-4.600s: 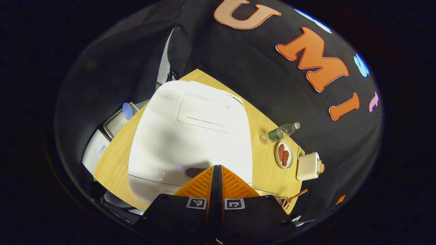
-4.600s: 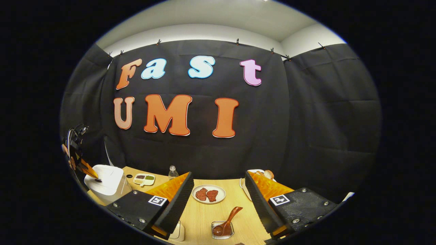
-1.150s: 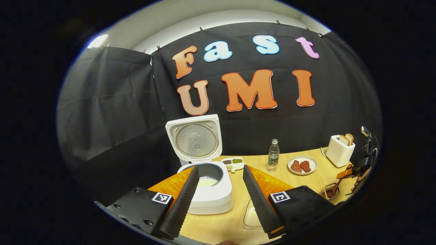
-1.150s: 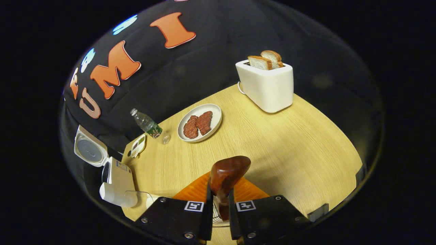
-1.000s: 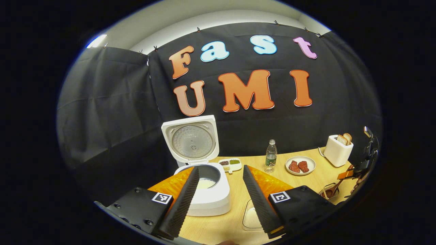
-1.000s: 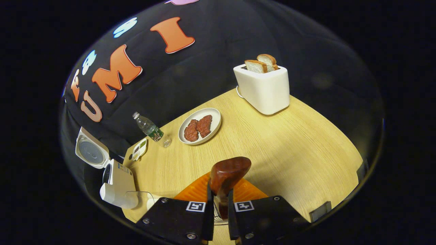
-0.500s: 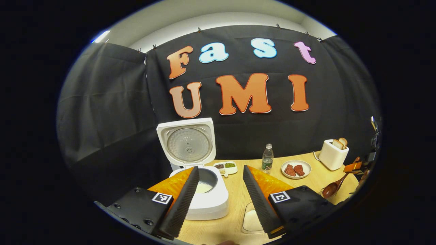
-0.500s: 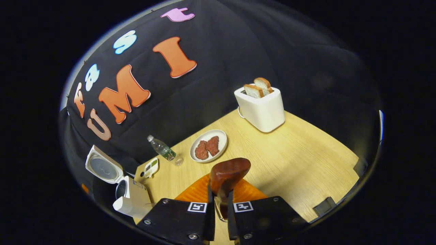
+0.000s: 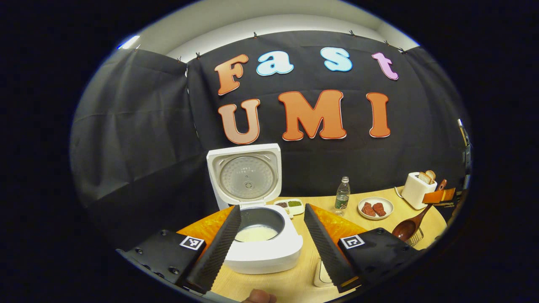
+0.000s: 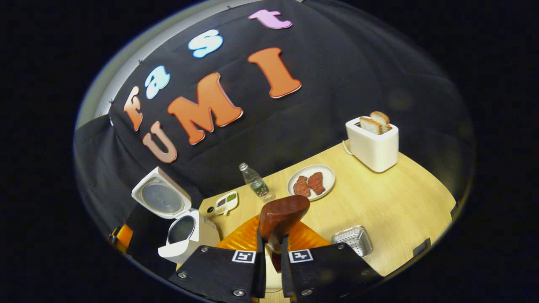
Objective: Close the left gripper, press the button to open the rice cooker; take a wooden spoon from the chopstick holder with the right hand, scoop a spoonful of rice and pour it into the rice cooker, then put the wooden spoon back into the chopstick holder.
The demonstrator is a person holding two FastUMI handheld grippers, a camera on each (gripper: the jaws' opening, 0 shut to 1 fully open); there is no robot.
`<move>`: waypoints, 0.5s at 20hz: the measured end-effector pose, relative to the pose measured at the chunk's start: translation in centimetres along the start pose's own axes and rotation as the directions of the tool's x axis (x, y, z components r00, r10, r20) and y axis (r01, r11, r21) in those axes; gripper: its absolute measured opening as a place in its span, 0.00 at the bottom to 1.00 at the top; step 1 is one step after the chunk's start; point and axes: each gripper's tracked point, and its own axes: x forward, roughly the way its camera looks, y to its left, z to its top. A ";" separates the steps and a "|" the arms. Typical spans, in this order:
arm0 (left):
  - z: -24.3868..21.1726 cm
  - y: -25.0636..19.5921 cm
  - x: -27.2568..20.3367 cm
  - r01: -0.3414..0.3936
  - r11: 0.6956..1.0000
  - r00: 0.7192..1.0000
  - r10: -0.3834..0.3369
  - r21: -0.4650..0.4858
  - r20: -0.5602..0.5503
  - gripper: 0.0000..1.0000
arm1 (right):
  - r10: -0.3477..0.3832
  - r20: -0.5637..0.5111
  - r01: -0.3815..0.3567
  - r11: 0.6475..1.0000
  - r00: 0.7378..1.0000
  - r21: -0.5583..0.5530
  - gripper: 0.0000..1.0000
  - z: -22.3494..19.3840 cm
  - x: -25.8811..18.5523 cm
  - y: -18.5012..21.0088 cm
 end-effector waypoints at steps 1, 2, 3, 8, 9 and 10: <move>-0.1 0.6 -0.2 -0.008 1.000 1.000 0.008 0.002 0.001 1.00 | 0.017 -0.024 -0.018 0.999 1.000 -0.030 0.14 -1.3 0.5 1.2; -0.3 1.3 -0.3 -0.015 1.000 1.000 0.015 0.003 -0.001 0.97 | 0.030 -0.043 -0.033 0.998 0.999 -0.062 0.14 -2.7 1.0 2.0; -0.6 1.9 -0.5 -0.022 1.000 1.000 0.022 0.002 -0.004 0.97 | 0.028 -0.068 -0.035 0.995 0.997 -0.092 0.14 -4.2 1.7 2.5; -2.2 5.8 -1.4 -0.081 0.997 0.996 0.081 0.003 -0.032 0.97 | -0.045 -0.091 0.017 0.955 0.995 -0.297 0.14 -8.5 4.6 2.4; -2.7 6.4 -1.5 -0.090 0.996 0.995 0.090 0.005 -0.043 0.99 | -0.065 -0.083 0.034 0.944 0.994 -0.328 0.14 -8.8 4.9 2.1; -3.0 7.0 -1.7 -0.101 0.995 0.994 0.101 0.006 -0.051 1.00 | -0.075 -0.074 0.045 0.938 0.994 -0.343 0.14 -9.1 5.1 2.0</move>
